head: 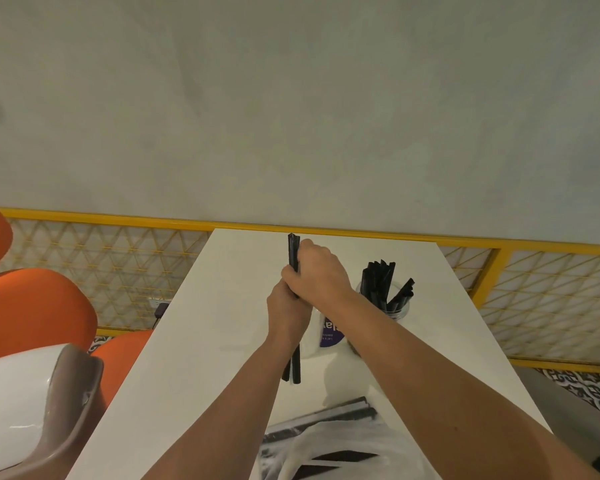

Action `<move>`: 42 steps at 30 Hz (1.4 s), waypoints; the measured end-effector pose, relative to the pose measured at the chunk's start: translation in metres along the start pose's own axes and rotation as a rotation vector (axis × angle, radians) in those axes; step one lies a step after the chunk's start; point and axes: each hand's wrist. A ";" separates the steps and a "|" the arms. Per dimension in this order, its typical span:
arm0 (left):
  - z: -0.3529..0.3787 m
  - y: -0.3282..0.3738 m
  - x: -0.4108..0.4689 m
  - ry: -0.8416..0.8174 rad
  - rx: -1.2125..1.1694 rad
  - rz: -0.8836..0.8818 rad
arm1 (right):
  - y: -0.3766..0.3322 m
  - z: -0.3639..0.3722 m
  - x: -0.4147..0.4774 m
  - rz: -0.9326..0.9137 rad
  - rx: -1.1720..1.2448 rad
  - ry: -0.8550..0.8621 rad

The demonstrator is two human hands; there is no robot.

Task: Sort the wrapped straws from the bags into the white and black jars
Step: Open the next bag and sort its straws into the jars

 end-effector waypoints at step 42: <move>0.004 -0.007 0.000 -0.228 0.009 0.002 | 0.108 -0.091 0.020 0.111 0.923 0.676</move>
Point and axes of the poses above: each hand's wrist, its own x-axis towards the middle knuckle, its own z-axis out of the palm, y = z × x, and after that the axes turned 2 degrees about x, right-handed
